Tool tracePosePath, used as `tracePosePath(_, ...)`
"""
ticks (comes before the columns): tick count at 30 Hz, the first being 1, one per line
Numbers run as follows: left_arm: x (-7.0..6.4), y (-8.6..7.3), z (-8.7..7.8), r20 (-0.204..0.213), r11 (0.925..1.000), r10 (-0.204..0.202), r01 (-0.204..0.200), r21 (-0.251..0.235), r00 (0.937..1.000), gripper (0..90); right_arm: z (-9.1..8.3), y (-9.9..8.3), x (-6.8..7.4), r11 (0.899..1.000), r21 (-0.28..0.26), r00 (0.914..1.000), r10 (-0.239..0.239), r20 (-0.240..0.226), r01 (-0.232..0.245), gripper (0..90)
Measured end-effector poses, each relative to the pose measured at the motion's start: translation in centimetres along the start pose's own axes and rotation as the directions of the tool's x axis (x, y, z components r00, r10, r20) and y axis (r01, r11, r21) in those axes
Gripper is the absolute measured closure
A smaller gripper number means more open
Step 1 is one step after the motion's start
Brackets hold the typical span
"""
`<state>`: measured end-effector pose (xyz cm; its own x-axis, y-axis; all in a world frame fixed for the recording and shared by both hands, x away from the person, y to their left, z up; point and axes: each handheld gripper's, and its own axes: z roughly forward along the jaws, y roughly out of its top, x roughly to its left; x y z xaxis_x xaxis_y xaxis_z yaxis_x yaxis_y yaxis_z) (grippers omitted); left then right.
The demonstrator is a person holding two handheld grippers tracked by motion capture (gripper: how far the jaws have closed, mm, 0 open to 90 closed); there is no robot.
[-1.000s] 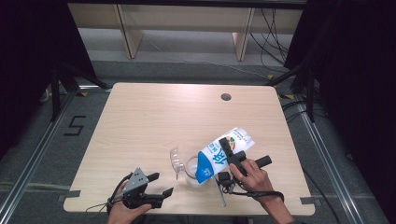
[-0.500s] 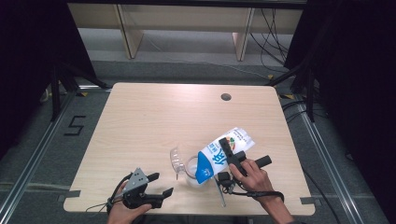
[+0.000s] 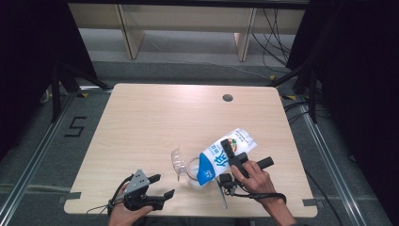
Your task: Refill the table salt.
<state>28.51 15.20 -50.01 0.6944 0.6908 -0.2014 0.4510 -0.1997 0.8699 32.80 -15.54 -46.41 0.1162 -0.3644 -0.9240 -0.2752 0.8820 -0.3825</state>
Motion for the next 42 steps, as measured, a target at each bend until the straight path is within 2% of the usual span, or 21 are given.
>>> tracePosePath(1,-0.01,0.00,-0.01,-0.001,1.0000,0.000,0.000,0.001,1.0000,22.1,0.00,0.02,0.05,1.000,-0.001,0.9999,0.008,0.007,-0.008,75.3)
tracePosePath(3,0.00,0.00,0.01,-0.001,1.0000,0.000,0.000,0.000,1.0000,22.1,-0.01,-0.06,-0.01,1.000,-0.002,0.9998,-0.021,-0.004,0.021,75.5)
tracePosePath(4,0.00,0.00,-0.01,-0.001,1.0000,0.000,0.000,0.001,1.0000,22.1,-0.05,-0.09,0.24,1.000,0.009,0.9998,-0.001,-0.019,0.001,75.7)
tracePosePath(10,0.01,0.00,0.02,0.001,1.0000,-0.001,0.001,-0.001,1.0000,22.1,-0.05,-0.09,0.23,1.000,0.009,0.9998,-0.001,-0.020,0.001,76.7)
tracePosePath(12,0.00,0.00,0.00,-0.002,1.0000,0.000,0.000,0.002,1.0000,22.1,-0.02,-0.08,0.02,1.000,0.000,0.9996,-0.026,-0.011,0.026,77.0)
tracePosePath(16,-0.01,0.00,-0.01,-0.001,1.0000,0.000,0.000,0.001,1.0000,22.1,-0.03,-0.04,-0.02,1.000,-0.001,0.9997,-0.021,-0.008,0.021,77.6)
tracePosePath(17,-0.03,-0.01,0.05,0.001,1.0000,-0.004,0.004,-0.004,1.0000,22.0,-0.04,-0.06,0.18,1.000,0.006,0.9999,0.001,-0.015,-0.001,77.7)
tracePosePath(21,-0.02,0.00,-0.01,-0.001,1.0000,0.000,0.000,0.001,1.0000,22.1,-0.03,-0.07,0.23,1.000,0.010,0.9997,0.000,-0.024,0.000,78.2)
tracePosePath(22,-0.02,0.01,0.00,-0.001,1.0000,0.000,0.000,0.001,1.0000,22.1,0.00,-0.05,-0.01,1.000,0.001,0.9996,-0.022,-0.017,0.022,78.3)
tracePosePath(23,-0.02,0.01,0.00,-0.001,1.0000,-0.001,0.001,0.001,1.0000,22.1,0.00,-0.04,0.06,1.000,0.005,0.9999,0.000,-0.012,0.000,78.4)
tracePosePath(26,0.03,-0.02,0.05,0.004,1.0000,-0.001,0.001,-0.003,1.0000,22.1,-0.01,-0.04,0.12,1.000,0.008,0.9998,0.017,-0.014,-0.016,78.7)
tracePosePath(27,-0.01,0.00,-0.01,0.000,1.0000,0.000,0.000,0.001,1.0000,22.0,-0.01,-0.03,0.12,1.000,0.007,0.9998,0.016,-0.013,-0.016,78.7)
tracePosePath(29,-0.03,0.00,-0.01,-0.001,1.0000,0.001,-0.001,0.002,1.0000,22.1,0.07,0.03,-0.14,1.000,-0.005,0.9998,-0.019,-0.007,0.019,78.8)
tracePosePath(33,-0.04,0.00,-0.03,-0.003,1.0000,0.001,-0.001,0.003,1.0000,22.1,0.07,0.04,-0.14,1.000,-0.004,0.9998,-0.020,-0.009,0.019,79.2)
tracePosePath(34,-0.05,0.00,-0.03,-0.003,1.0000,-0.001,0.001,0.003,1.0000,22.1,0.04,0.01,0.04,1.000,0.003,0.9999,0.005,-0.014,-0.005,79.4)
tracePosePath(35,-0.06,0.00,-0.02,-0.003,1.0000,-0.001,0.001,0.003,1.0000,22.1,0.04,-0.01,0.06,1.000,0.006,0.9998,0.006,-0.019,-0.006,79.5)
tracePosePath(36,-0.05,0.00,-0.02,-0.003,1.0000,-0.001,0.001,0.003,1.0000,22.1,0.09,-0.01,-0.13,1.000,-0.001,0.9998,-0.016,-0.013,0.016,79.6)
tracePosePath(38,-0.06,-0.01,-0.01,-0.003,1.0000,-0.001,0.001,0.002,1.0000,22.1,0.13,-0.01,-0.14,1.000,-0.003,0.9999,-0.014,-0.005,0.014,79.7)
tracePosePath(39,0.06,0.02,0.02,0.005,0.9999,0.014,-0.014,0.000,0.9999,22.1,0.06,-0.02,-0.04,1.000,0.001,0.9998,-0.011,-0.015,0.011,79.7)
tracePosePath(40,0.00,0.00,0.00,0.000,1.0000,0.004,-0.004,0.002,1.0000,22.1,0.09,-0.02,-0.09,1.000,0.004,0.9998,-0.012,-0.014,0.012,79.8)
tracePosePath(42,-0.02,0.00,-0.02,-0.002,1.0000,0.002,-0.002,0.002,1.0000,22.1,0.06,-0.06,0.10,1.000,0.011,0.9997,0.009,-0.022,-0.009,79.9)
